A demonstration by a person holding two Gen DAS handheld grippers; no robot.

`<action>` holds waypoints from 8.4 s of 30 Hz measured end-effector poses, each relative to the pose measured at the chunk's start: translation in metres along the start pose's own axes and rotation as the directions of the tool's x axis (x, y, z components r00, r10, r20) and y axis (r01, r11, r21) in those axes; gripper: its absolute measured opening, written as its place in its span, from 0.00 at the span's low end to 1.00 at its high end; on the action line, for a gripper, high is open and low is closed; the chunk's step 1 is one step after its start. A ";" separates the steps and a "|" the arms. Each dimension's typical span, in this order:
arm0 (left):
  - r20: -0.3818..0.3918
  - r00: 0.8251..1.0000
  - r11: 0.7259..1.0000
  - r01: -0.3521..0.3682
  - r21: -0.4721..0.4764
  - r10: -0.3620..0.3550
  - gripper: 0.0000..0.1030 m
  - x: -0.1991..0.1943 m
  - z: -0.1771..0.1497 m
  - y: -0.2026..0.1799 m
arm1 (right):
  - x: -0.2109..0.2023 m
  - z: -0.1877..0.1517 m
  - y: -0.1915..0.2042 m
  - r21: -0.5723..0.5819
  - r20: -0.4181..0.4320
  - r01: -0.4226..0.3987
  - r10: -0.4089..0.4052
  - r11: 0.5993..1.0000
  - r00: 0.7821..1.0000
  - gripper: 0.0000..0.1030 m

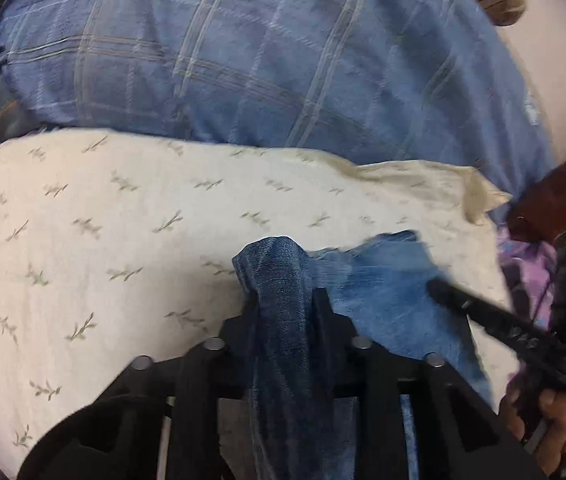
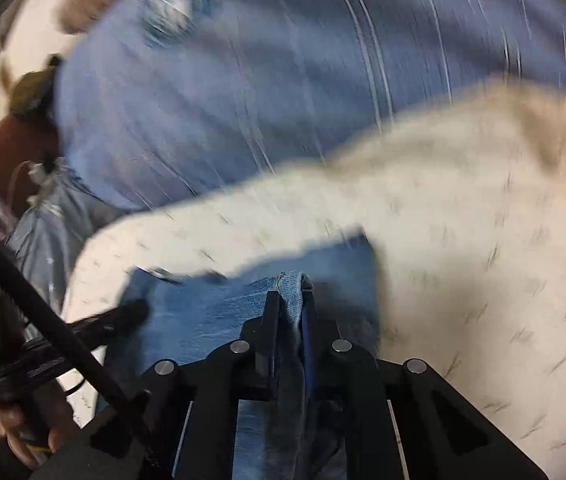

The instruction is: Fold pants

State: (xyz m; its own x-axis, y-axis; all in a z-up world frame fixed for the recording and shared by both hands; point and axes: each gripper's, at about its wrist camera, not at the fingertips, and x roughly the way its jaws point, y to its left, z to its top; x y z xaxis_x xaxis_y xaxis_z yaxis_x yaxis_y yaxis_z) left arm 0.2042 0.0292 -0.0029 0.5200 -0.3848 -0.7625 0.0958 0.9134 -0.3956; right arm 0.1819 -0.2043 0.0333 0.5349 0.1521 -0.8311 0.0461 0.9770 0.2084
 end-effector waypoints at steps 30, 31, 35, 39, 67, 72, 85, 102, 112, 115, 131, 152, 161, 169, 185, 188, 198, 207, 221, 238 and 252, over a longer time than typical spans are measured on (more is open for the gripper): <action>0.036 0.987 0.987 0.159 0.010 -0.159 0.37 -0.018 0.050 0.000 | -0.004 -0.001 -0.047 0.240 0.038 -0.244 0.242 0.940 0.970 0.48; 0.021 0.993 0.993 0.119 0.012 -0.119 0.39 -0.009 0.051 0.005 | 0.005 -0.001 -0.050 0.247 0.025 -0.203 0.203 0.947 0.979 0.57; -0.020 0.995 0.991 0.098 -0.094 -0.100 0.41 0.001 0.044 0.029 | 0.017 -0.005 -0.053 0.278 -0.030 -0.172 0.187 0.945 0.982 0.63; -0.022 0.997 0.990 0.075 -0.116 -0.078 0.59 -0.015 0.035 0.032 | -0.019 -0.008 -0.036 0.200 0.036 -0.152 0.148 0.968 0.988 0.82; -0.017 1.000 1.000 0.007 -0.009 -0.007 0.44 -0.039 -0.006 0.009 | -0.018 -0.045 -0.021 0.174 -0.047 -0.154 0.164 0.973 0.985 0.65; 0.018 0.998 0.998 -0.056 0.022 0.056 0.49 -0.074 -0.033 0.024 | -0.061 -0.074 -0.005 0.031 0.088 -0.017 0.014 0.999 0.996 0.74; -0.084 0.989 0.988 -0.116 0.106 0.125 0.45 -0.057 -0.064 0.009 | -0.039 -0.113 0.016 -0.107 -0.028 0.171 -0.175 0.979 0.984 0.71; -0.070 0.992 0.989 -0.101 0.109 0.109 0.05 -0.047 -0.061 0.010 | -0.030 -0.103 -0.010 0.029 -0.051 0.146 -0.144 0.989 0.988 0.05; 0.013 0.992 0.983 -0.126 0.131 0.126 0.33 -0.066 -0.072 0.004 | -0.043 -0.110 -0.008 0.040 -0.025 0.139 -0.138 0.990 0.990 0.43; 0.060 0.988 0.982 -0.146 0.119 0.140 0.43 -0.085 -0.087 0.004 | -0.058 -0.120 -0.012 0.089 0.003 0.122 -0.123 0.988 0.992 0.64; 0.293 0.928 0.947 -0.282 0.151 0.230 0.65 -0.180 -0.182 -0.038 | -0.110 -0.174 0.018 0.119 0.111 0.000 -0.013 0.993 0.994 0.72; 0.287 0.904 0.891 -0.387 0.237 0.317 0.73 -0.231 -0.186 -0.075 | -0.163 -0.194 0.044 0.094 0.275 0.014 -0.040 0.995 0.961 0.72; 0.264 0.915 0.896 -0.370 0.247 0.305 0.73 -0.226 -0.183 -0.068 | -0.164 -0.193 0.045 0.095 0.283 0.017 -0.043 0.995 0.958 0.73; 0.257 0.913 0.888 -0.380 0.257 0.317 0.73 -0.220 -0.183 -0.070 | -0.162 -0.193 0.049 0.085 0.281 0.034 -0.056 0.996 0.958 0.74; 0.263 0.910 0.887 -0.386 0.254 0.321 0.73 -0.217 -0.189 -0.080 | -0.158 -0.194 0.050 0.090 0.268 0.042 -0.064 0.995 0.961 0.75; 0.264 0.909 0.886 -0.389 0.252 0.324 0.73 -0.217 -0.190 -0.081 | -0.158 -0.195 0.051 0.087 0.268 0.042 -0.064 0.995 0.961 0.75; 0.260 0.910 0.887 -0.387 0.250 0.324 0.73 -0.217 -0.190 -0.082 | -0.158 -0.196 0.054 0.083 0.270 0.048 -0.069 0.995 0.960 0.75; 0.252 0.912 0.887 -0.384 0.256 0.322 0.73 -0.214 -0.191 -0.083 | -0.159 -0.196 0.054 0.083 0.270 0.047 -0.068 0.995 0.961 0.75; 0.251 0.912 0.890 -0.384 0.247 0.324 0.73 -0.215 -0.192 -0.085 | -0.158 -0.195 0.053 0.080 0.268 0.048 -0.068 0.996 0.961 0.75; 0.252 0.909 0.888 -0.390 0.243 0.331 0.73 -0.215 -0.193 -0.086 | -0.158 -0.195 0.054 0.080 0.264 0.047 -0.066 0.996 0.962 0.75; 0.246 0.912 0.888 -0.387 0.248 0.329 0.73 -0.214 -0.192 -0.086 | -0.158 -0.194 0.053 0.080 0.266 0.047 -0.067 0.996 0.962 0.75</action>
State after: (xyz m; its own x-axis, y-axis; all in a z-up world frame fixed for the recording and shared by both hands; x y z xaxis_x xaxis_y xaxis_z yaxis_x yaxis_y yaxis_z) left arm -0.0786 0.0079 0.0956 0.7148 -0.0179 -0.6991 0.0941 0.9931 0.0707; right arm -0.0640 -0.1470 0.0751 0.7359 0.0411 -0.6758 0.1386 0.9679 0.2097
